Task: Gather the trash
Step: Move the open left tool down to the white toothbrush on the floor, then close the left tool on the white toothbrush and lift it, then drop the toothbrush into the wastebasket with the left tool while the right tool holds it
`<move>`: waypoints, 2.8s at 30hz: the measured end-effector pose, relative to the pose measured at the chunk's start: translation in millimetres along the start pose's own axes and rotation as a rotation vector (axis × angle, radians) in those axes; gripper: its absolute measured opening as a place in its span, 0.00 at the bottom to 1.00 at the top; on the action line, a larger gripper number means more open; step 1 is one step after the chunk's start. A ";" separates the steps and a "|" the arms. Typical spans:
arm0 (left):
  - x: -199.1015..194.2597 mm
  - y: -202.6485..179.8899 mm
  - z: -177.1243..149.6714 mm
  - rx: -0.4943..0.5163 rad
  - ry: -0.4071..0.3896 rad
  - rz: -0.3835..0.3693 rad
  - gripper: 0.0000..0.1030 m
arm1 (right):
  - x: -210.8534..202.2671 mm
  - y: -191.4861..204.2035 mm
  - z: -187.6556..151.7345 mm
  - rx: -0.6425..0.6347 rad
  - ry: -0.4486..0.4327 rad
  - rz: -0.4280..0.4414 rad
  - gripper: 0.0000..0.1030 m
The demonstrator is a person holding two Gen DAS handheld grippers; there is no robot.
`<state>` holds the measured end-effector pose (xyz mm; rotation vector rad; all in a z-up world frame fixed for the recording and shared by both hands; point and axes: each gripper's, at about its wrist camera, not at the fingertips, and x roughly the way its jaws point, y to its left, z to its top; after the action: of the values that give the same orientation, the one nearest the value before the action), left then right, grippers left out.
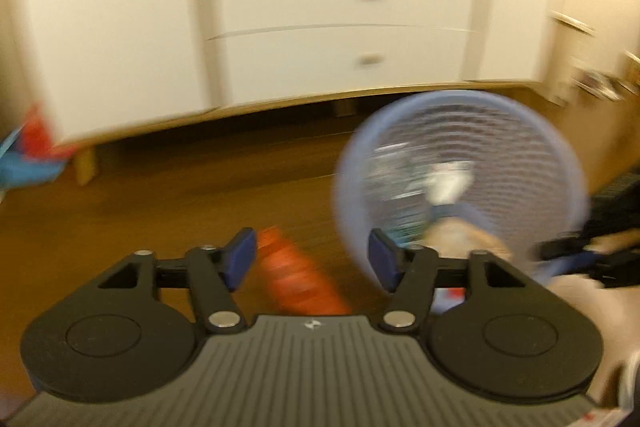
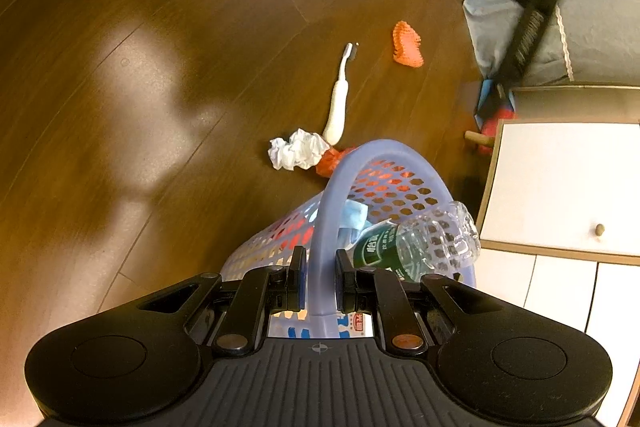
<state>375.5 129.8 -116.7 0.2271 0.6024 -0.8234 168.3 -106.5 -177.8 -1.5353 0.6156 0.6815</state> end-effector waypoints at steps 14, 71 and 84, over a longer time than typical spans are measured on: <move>90.5 20.9 -95.7 0.173 0.213 0.105 0.68 | 6.0 -2.5 -0.7 0.041 0.014 -0.002 0.10; 20.8 9.2 -36.1 0.062 0.075 -0.043 0.15 | 11.7 -2.4 -1.6 0.094 0.032 -0.006 0.10; -5.4 -57.0 22.3 0.207 -0.070 -0.214 0.15 | 17.7 -3.7 -4.2 0.060 0.059 0.000 0.10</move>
<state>339.5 85.9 -93.2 0.3252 0.4809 -1.0984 183.3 -110.1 -188.1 -1.5038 0.6749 0.6139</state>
